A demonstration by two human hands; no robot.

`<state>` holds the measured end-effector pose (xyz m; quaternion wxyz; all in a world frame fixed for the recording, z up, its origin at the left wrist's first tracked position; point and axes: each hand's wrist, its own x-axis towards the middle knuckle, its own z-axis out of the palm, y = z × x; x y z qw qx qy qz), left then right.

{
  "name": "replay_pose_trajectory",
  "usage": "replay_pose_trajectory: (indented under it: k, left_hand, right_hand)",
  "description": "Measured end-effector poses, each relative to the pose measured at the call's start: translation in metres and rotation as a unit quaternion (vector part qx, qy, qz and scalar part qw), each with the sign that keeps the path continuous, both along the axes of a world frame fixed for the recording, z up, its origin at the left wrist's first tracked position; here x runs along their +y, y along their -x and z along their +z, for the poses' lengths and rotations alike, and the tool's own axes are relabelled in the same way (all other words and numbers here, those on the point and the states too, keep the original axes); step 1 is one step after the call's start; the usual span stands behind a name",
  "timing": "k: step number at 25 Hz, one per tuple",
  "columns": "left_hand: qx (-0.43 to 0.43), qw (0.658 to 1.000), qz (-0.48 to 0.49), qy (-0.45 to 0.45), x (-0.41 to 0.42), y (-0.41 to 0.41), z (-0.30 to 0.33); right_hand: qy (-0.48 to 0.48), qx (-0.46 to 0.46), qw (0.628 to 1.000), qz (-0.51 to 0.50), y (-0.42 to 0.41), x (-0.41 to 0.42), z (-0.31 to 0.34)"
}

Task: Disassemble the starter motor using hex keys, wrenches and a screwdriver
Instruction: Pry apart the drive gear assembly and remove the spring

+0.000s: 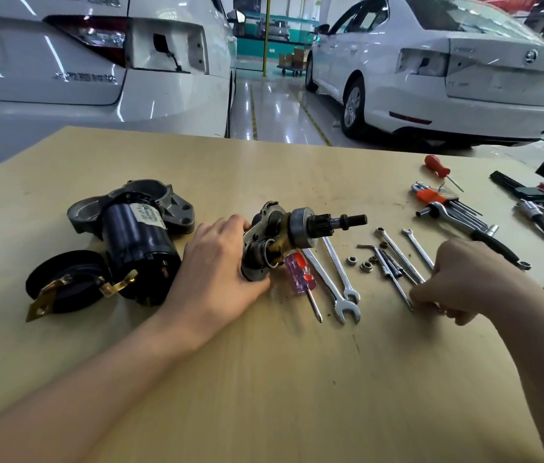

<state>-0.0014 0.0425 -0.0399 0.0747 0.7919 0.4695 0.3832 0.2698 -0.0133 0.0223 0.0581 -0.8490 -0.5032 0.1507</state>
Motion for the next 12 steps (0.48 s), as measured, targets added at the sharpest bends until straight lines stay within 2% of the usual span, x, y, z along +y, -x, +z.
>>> replay_pose_trajectory:
  k: [3, 6, 7, 9, 12]
  left_hand:
    - [0.001, 1.000, 0.001, 0.004, -0.001, 0.000, 0.001]
    - [-0.003, 1.000, -0.002, 0.010, -0.002, 0.000, 0.002]
    - [-0.004, 1.000, -0.001, 0.014, -0.002, 0.000, 0.003]
    - [-0.006, 1.000, 0.001, 0.018, -0.002, -0.001, 0.003]
    - [-0.007, 1.000, -0.003, 0.022, -0.003, -0.001, 0.004]
  right_hand:
    - [0.016, -0.056, 0.998, 0.019, 0.004, -0.001, -0.003]
    - [0.016, -0.036, 0.999, 0.012, -0.002, -0.005, -0.003]
    - [-0.002, 0.003, 1.000, 0.005, -0.005, -0.007, -0.002]
    - [-0.084, 0.145, 0.986, 0.008, -0.009, -0.014, 0.006]
    - [-0.203, 0.375, 0.899, 0.100, 0.008, -0.020, 0.027]
